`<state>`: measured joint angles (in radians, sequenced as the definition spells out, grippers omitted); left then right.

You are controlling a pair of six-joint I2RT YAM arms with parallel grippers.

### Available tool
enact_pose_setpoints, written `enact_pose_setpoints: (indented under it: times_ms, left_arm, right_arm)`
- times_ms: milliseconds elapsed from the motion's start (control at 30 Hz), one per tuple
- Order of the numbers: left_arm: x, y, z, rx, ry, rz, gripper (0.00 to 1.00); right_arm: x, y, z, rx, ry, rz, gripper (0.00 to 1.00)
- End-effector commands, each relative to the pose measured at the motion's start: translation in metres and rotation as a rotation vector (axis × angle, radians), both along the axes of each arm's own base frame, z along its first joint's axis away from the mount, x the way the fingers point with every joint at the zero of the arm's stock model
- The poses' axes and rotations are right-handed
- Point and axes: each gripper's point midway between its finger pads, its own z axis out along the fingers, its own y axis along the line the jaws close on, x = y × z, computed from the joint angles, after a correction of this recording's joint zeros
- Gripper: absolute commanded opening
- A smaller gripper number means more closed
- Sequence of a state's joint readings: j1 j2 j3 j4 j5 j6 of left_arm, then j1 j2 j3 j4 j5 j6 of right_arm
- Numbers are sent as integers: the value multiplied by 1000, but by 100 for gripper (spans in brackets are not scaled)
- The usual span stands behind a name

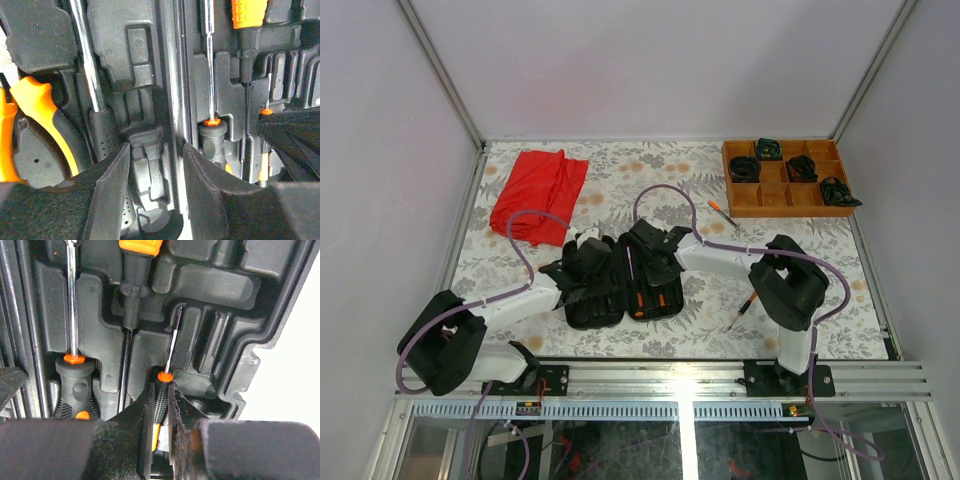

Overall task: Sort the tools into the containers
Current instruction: Place the screwdriver in the storage box, then pick up the screwdriver from the center of the board.

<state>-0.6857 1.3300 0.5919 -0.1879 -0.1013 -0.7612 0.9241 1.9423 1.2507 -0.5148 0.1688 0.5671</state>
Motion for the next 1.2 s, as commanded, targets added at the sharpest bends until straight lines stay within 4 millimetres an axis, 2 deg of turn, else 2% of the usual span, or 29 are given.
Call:
enact_pose_setpoints:
  times_ms: [0, 100, 167, 267, 400, 467, 600, 667, 700, 733, 933, 1167]
  left_arm:
    - [-10, -29, -5, -73, 31, -89, 42]
    - [-9, -25, -4, -62, 25, -75, 43]
    - [-9, -23, -4, -53, 22, -65, 43]
    - [-8, -18, -4, -39, 20, -43, 46]
    - [-8, -7, -6, 2, 23, 9, 53]
    - [-7, -5, -4, 2, 18, 16, 54]
    - [-6, -5, 1, 3, 9, 17, 57]
    - [-5, -5, 4, 2, 0, 18, 59]
    - [-5, -5, 6, -2, -6, 17, 59]
    - [-4, -5, 8, -6, -12, 14, 60]
    - [1, -9, 29, -23, -64, -13, 63]
    - [4, -5, 48, -21, -107, -10, 66]
  right_arm:
    - [-107, -64, -140, -181, 328, 26, 0]
    - [-82, -39, -97, -87, 219, 48, 4]
    - [-60, -16, -57, -1, 122, 67, 12]
    - [-31, 0, -8, 48, -18, 64, 26]
    - [3, 7, 50, 86, -207, 51, 33]
    - [14, 5, 72, 86, -277, 37, 36]
    - [20, -1, 109, 141, -375, 1, 42]
    - [20, -12, 126, 175, -428, -38, 44]
    - [18, -19, 124, 169, -435, -52, 45]
    - [18, -29, 132, 171, -468, -75, 45]
    - [12, -102, 137, 90, -603, -226, 51]
    - [3, -178, 128, 101, -587, -442, 54]
